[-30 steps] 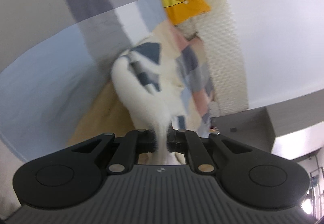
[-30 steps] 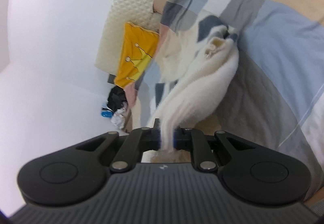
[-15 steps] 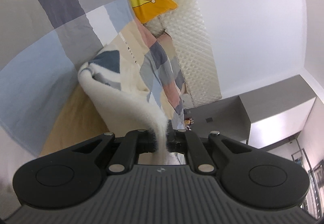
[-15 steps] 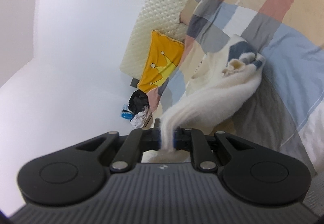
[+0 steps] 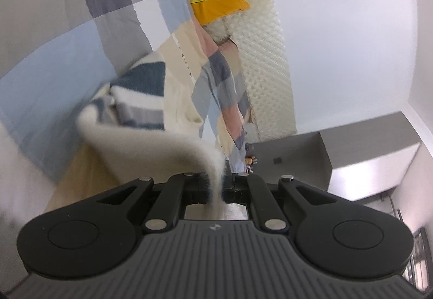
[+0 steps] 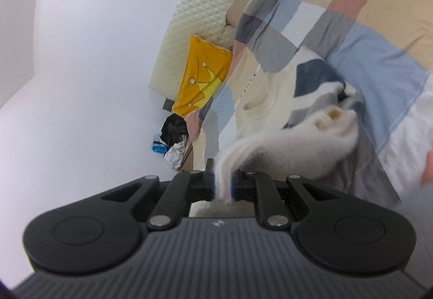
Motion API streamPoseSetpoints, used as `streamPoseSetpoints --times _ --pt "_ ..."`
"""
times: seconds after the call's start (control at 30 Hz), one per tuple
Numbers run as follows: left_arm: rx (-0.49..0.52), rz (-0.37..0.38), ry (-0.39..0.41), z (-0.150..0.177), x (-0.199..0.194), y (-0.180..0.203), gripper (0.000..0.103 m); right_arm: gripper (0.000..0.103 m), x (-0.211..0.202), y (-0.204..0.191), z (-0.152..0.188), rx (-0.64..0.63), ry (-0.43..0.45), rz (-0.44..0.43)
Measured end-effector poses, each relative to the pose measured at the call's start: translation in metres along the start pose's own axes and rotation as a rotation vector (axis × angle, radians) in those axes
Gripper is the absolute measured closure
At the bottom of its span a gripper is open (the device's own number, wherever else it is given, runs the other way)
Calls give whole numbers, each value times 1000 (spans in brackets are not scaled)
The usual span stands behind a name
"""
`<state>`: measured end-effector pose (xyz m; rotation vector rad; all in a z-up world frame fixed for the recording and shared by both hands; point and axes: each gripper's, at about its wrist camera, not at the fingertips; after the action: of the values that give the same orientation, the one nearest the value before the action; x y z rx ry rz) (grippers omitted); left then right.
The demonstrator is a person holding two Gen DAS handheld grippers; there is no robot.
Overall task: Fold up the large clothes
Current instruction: 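Lift the hem with both grippers and fold it toward the collar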
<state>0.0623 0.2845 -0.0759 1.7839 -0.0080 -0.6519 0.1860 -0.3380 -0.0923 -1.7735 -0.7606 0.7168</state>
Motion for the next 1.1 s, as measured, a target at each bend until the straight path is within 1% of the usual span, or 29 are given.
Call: streamPoseSetpoints --times 0.03,0.13,0.33,0.5,0.57,0.63,0.8,0.93,1.1 --pt "-10 -8 -2 -9 12 4 96 89 6 4 -6 20 4 7" --pt "12 -38 7 -40 49 23 95 89 37 12 -30 65 23 35" --pt "61 -99 23 -99 129 57 95 89 97 20 -79 83 43 94" --pt "64 -151 23 -145 207 64 95 89 146 39 -112 94 54 152" --pt "84 -175 19 -160 234 64 95 89 167 48 -125 91 49 178" --pt "90 -181 16 -176 259 62 95 89 187 61 -137 101 43 188" --pt "100 -233 15 -211 320 44 95 89 238 88 -161 87 30 210" --pt "68 -237 10 -238 366 20 95 90 275 124 -172 99 24 225" --pt "117 -247 13 -261 409 5 95 90 302 158 -181 94 5 252"
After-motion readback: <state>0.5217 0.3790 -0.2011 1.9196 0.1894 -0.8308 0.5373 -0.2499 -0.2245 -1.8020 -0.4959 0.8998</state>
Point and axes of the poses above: each gripper's, at about its wrist camera, not at the fingertips, and x roughly the way its jaws point, y to its right, z to its underside, and after that the axes turned 9 degrees about -z, right-handed
